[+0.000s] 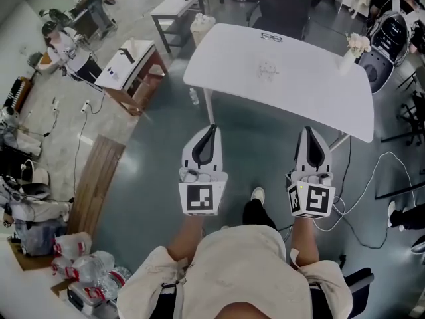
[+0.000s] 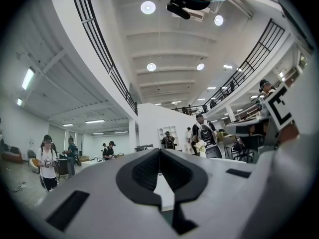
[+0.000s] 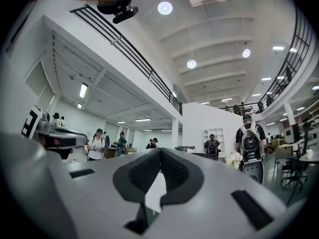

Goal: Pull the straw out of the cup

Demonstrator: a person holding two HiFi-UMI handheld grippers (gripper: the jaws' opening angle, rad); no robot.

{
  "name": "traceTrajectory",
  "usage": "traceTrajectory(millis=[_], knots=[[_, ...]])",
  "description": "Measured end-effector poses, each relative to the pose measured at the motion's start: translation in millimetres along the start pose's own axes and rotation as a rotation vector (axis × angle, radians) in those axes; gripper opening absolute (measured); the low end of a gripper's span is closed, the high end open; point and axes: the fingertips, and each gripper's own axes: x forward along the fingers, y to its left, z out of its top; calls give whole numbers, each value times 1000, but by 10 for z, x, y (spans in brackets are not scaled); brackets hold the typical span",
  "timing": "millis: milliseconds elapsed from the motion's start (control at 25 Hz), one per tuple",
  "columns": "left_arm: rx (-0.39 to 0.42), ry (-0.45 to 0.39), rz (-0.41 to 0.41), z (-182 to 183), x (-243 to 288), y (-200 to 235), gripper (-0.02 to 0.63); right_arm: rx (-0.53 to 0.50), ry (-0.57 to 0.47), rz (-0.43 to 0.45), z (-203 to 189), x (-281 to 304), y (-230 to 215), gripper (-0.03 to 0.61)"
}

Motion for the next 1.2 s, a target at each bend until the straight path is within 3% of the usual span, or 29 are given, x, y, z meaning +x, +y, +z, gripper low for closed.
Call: traceTrajectory(millis=[760,920,1200], knots=[[51,18,25,-25,2074,-842,5,91,-2,5,-463,1340,-1795,3],[61,25,37,-67,2283,-909,5,114,-5,17,-573,1536,-1953,3],[49,62,49,-288,2553,-749,5,124,25,58,-754,1922,-1839,3]])
